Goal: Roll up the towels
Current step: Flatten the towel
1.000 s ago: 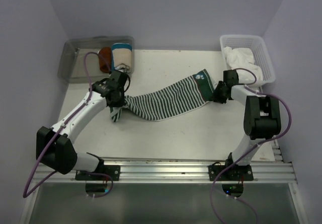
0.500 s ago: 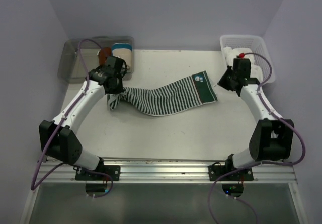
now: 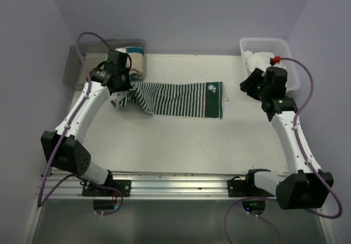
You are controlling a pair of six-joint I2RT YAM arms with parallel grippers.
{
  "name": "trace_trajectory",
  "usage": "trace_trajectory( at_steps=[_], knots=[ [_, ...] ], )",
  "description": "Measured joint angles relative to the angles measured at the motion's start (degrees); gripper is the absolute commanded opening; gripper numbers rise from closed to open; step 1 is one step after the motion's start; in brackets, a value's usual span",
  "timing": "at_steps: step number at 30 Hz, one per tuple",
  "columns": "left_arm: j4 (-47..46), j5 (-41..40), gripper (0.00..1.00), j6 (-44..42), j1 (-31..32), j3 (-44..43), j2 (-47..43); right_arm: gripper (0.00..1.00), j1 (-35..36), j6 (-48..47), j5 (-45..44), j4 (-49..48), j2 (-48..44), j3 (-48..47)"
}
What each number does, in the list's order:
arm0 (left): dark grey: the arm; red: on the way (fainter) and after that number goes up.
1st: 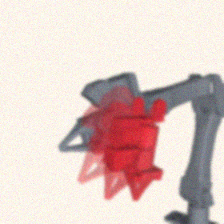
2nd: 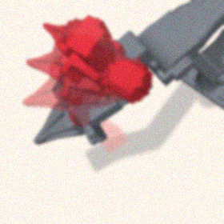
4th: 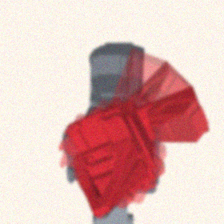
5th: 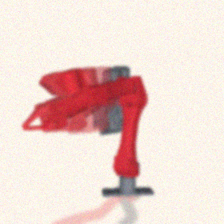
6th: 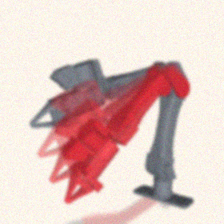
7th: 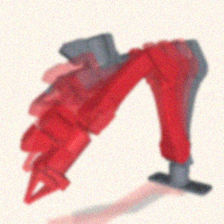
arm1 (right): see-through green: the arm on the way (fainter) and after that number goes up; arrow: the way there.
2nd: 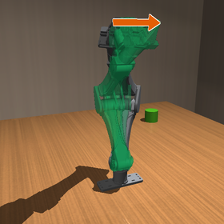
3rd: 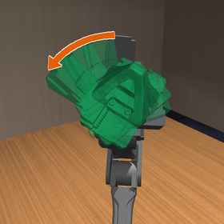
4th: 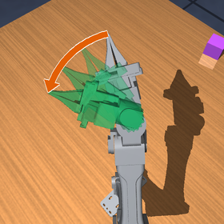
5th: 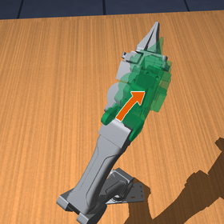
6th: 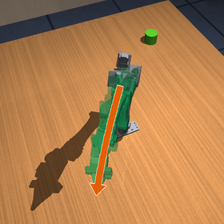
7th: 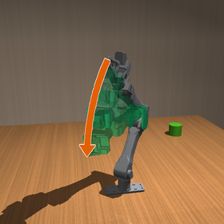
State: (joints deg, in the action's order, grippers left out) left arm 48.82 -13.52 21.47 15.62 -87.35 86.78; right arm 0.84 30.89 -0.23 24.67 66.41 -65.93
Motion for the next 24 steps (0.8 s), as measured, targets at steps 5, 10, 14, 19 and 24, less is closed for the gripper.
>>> trace_trajectory(
  at_steps=[5,10,14,19,24],
  knots=[
    [0.2,0.7,0.0,0.2,-0.1,5.9,0.1,0.7,5.2,-0.9,1.1,1.7,7.3,9.2],
    [0.0,0.7,0.0,0.2,-0.2,6.5,0.0,0.67,9.0,-1.0,1.3,1.8,14.0,12.0],
    [0.0,0.7,0.0,0.2,-0.2,6.5,-0.2,0.64,8.7,-1.2,1.1,-0.8,19.8,11.9],
    [0.0,0.7,0.0,0.2,-0.2,6.6,-0.4,0.58,8.8,-1.3,2.2,-3.5,28.0,11.8],
    [0.0,0.7,0.0,0.3,-0.3,7.6,-0.9,0.49,10.9,-1.0,2.8,-6.5,30.9,10.4]
  ],
)
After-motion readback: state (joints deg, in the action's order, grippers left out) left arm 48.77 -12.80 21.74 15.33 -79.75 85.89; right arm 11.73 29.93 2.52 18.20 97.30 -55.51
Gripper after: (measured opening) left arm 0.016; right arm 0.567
